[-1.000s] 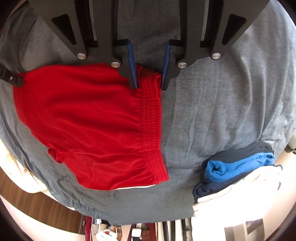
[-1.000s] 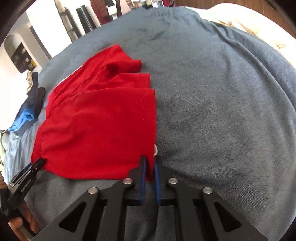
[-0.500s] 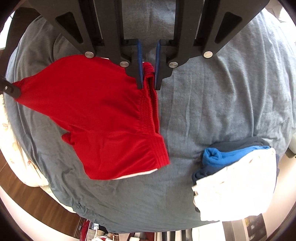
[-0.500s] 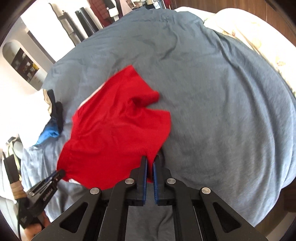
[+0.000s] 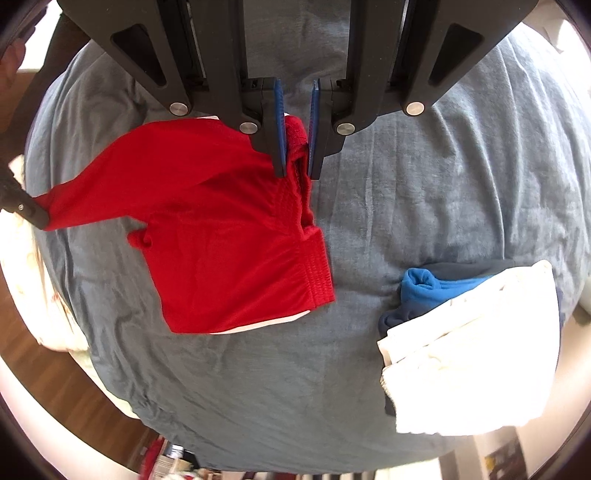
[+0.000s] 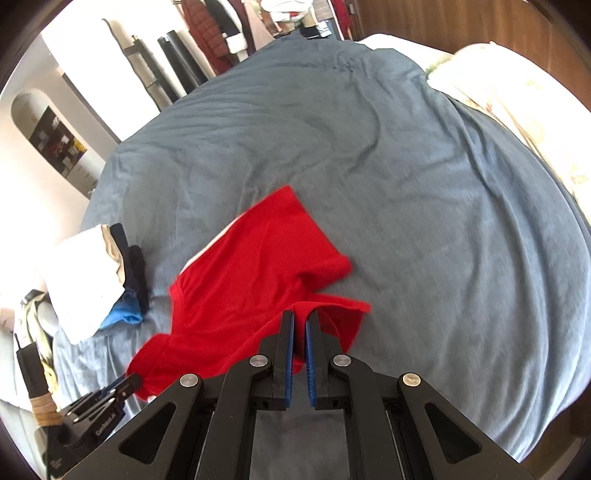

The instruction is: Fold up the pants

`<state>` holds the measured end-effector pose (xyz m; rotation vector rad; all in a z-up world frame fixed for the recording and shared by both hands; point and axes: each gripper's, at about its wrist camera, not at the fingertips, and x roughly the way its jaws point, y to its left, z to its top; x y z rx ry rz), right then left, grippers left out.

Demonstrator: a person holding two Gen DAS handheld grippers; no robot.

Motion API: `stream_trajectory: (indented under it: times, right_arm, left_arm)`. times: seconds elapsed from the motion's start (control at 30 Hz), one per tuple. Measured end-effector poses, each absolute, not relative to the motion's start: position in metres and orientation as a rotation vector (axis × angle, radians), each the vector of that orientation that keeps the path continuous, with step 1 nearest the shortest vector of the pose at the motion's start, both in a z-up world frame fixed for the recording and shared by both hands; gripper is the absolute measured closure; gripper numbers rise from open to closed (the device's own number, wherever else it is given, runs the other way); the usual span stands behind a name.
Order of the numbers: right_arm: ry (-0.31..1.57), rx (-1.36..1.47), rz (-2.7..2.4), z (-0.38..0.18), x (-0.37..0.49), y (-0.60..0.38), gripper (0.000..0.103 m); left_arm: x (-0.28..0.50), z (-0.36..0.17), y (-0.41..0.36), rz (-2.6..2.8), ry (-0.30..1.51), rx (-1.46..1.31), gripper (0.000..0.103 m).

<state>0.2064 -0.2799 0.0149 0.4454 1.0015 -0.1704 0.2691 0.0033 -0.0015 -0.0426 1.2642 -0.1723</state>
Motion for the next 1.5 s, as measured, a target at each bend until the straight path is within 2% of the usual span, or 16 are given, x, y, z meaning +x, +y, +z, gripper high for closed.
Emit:
stream_trajectory:
  times: [0.73,0.83,0.9,0.93,0.97,1.1,1.3,1.4,1.5]
  right_arm:
    - [0.994,0.379,-0.158,-0.028,0.358,-0.3,0.096]
    - [1.008,0.373,-0.163,-0.039,0.371,-0.302,0.096]
    - [1.017,0.369,-0.167,-0.046,0.379,-0.303,0.096]
    - [1.021,0.37,-0.168,-0.05,0.382,-0.304,0.096]
    - [1.022,0.369,-0.169,-0.052,0.385,-0.304,0.096]
    - [1.036,0.362,-0.176,-0.063,0.397,-0.304,0.097]
    - [1.037,0.338,-0.191,-0.07,0.408,-0.302,0.096]
    - [1.044,0.339,-0.209,-0.074,0.411,-0.304,0.096]
    - [1.053,0.337,-0.223,-0.078,0.415,-0.306,0.097]
  left_arm:
    - [0.375,-0.037,-0.009,-0.2,1.271,-0.131,0.091]
    - [0.385,-0.042,-0.014,-0.236,1.263,-0.098,0.083]
    - [0.39,-0.04,-0.017,-0.264,1.244,-0.062,0.07]
    - [0.39,-0.037,-0.017,-0.276,1.226,-0.038,0.058]
    - [0.391,-0.035,-0.018,-0.285,1.207,-0.019,0.054]
    - [0.389,-0.032,-0.021,-0.355,1.152,0.093,0.052]
    - [0.405,-0.057,-0.022,-0.382,1.112,0.148,0.053]
    - [0.417,-0.069,-0.019,-0.394,1.117,0.094,0.055]
    - [0.425,-0.079,-0.018,-0.398,1.112,0.05,0.064]
